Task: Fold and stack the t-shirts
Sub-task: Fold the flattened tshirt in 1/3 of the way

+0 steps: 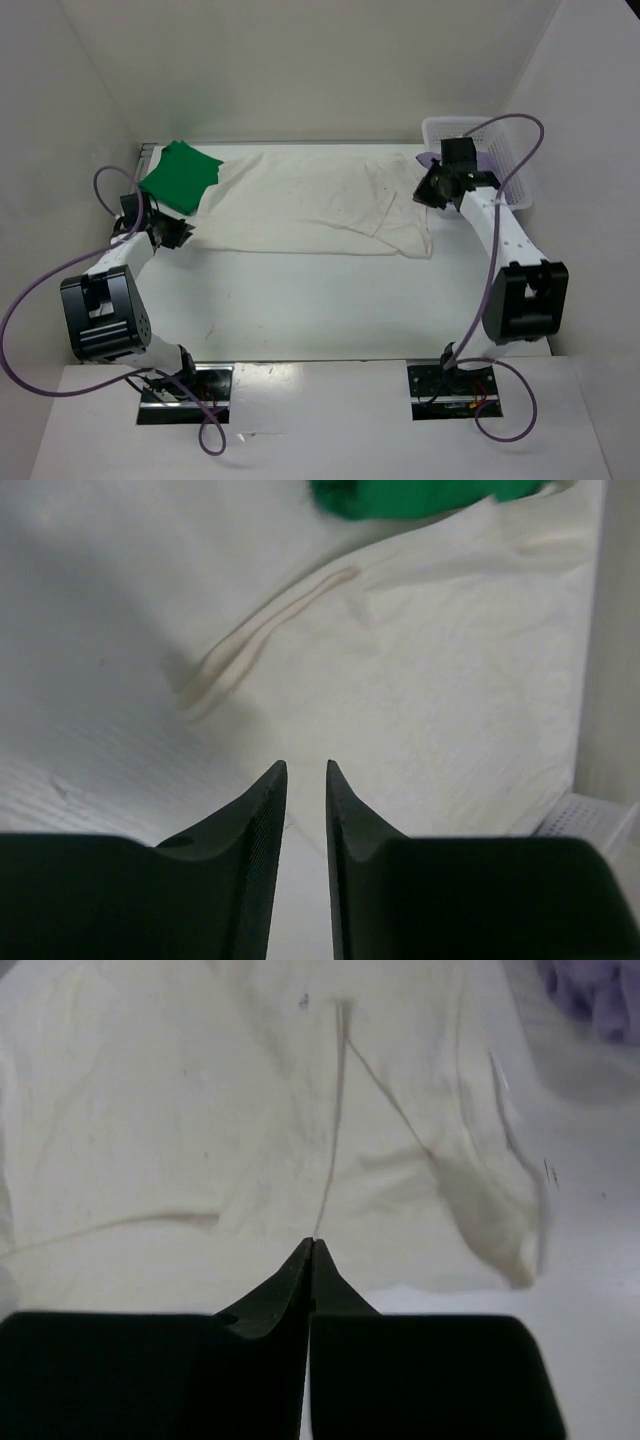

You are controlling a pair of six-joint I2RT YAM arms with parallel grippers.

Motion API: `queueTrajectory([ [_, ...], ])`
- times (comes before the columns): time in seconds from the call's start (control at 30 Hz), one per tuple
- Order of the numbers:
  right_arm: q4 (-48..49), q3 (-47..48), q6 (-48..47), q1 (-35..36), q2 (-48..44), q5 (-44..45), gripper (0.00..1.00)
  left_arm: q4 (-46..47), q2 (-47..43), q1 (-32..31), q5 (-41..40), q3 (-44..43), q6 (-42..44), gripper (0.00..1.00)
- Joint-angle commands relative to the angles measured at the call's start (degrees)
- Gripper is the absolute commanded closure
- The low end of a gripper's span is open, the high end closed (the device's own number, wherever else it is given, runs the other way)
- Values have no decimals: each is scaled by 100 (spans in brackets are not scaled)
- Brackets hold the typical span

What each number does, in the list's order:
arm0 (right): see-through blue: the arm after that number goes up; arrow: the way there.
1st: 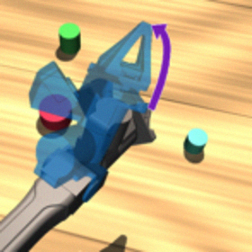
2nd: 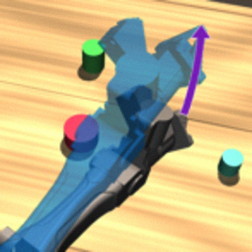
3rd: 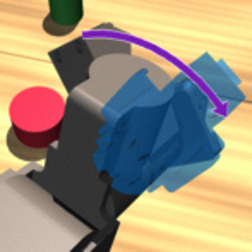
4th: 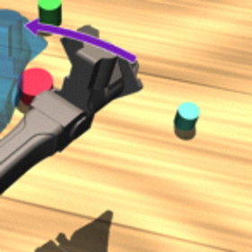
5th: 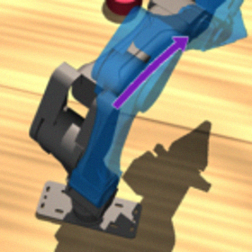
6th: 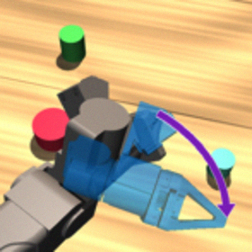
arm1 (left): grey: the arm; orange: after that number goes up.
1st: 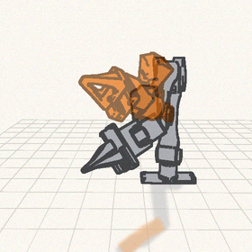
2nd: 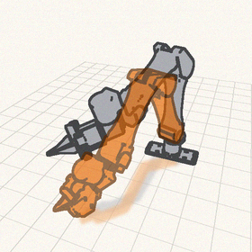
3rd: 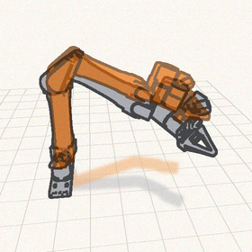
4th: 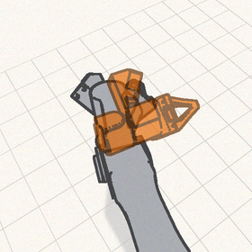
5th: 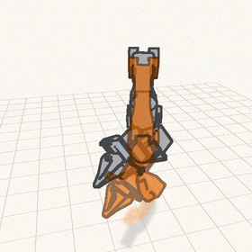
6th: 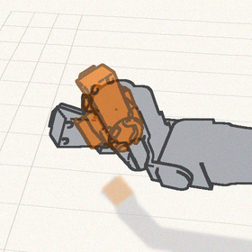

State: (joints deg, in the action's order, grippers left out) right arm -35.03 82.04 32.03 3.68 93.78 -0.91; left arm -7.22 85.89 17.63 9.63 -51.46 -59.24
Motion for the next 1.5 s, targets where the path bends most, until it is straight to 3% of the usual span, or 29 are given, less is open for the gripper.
queueTrajectory([
  [0.0,189,-1126,75,-52,-963,-401,100,-113,-11,83,-31,443,159,71],
  [0.13,67,-2050,127,-52,-1607,-454,99,10,252,215,92,558,106,62],
  [0.2,5,-2244,128,-52,-1739,-367,90,141,420,215,92,558,28,55],
  [0.4,5,-2816,286,-543,-1732,-489,58,572,912,215,206,558,-210,55],
  [0.5,66,-2878,338,-675,-1670,-401,49,766,1167,215,311,453,-272,57],
  [0.7,479,-2878,339,-737,-932,-137,51,889,1352,215,426,391,-210,84],
  [0.73,618,-2878,339,-737,-871,-207,55,889,1352,215,374,391,-150,86],
  [0.9,857,-2729,225,-737,-545,-401,55,784,1352,215,373,260,44,96],
  [1.47,953,-2675,724,-737,0,363,57,731,1404,215,391,145,150,100],
])
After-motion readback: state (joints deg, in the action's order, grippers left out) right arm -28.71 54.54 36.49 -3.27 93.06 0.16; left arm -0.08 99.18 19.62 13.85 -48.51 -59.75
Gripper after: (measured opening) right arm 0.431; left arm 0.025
